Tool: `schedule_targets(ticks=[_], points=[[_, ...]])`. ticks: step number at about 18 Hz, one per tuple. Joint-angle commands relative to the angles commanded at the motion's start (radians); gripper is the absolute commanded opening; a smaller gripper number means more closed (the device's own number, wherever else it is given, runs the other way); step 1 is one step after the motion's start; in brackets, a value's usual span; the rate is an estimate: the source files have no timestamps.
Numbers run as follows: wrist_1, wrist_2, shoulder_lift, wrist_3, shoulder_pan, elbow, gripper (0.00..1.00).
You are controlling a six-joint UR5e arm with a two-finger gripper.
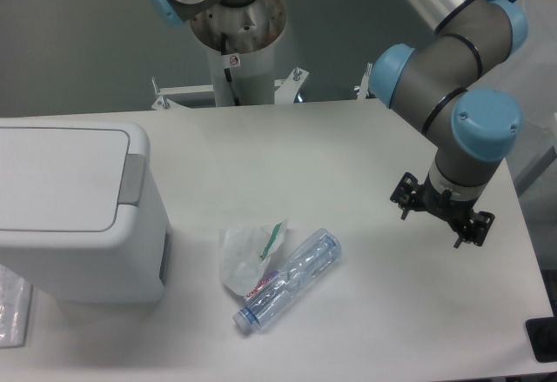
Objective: Open the trash can
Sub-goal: 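Move the open gripper over the table toward the white trash can lid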
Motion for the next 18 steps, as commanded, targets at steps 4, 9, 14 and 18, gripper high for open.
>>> schedule_targets(ticks=[4, 9, 14, 18], points=[[0.006, 0.0, 0.0, -0.002, -0.012, 0.0, 1.0], [0.054, -0.133, 0.055, -0.066, -0.032, -0.035, 1.0], [0.093, -0.164, 0.142, -0.325, -0.129, -0.057, 1.0], [0.094, -0.328, 0.181, -0.449, -0.141, -0.032, 1.0]])
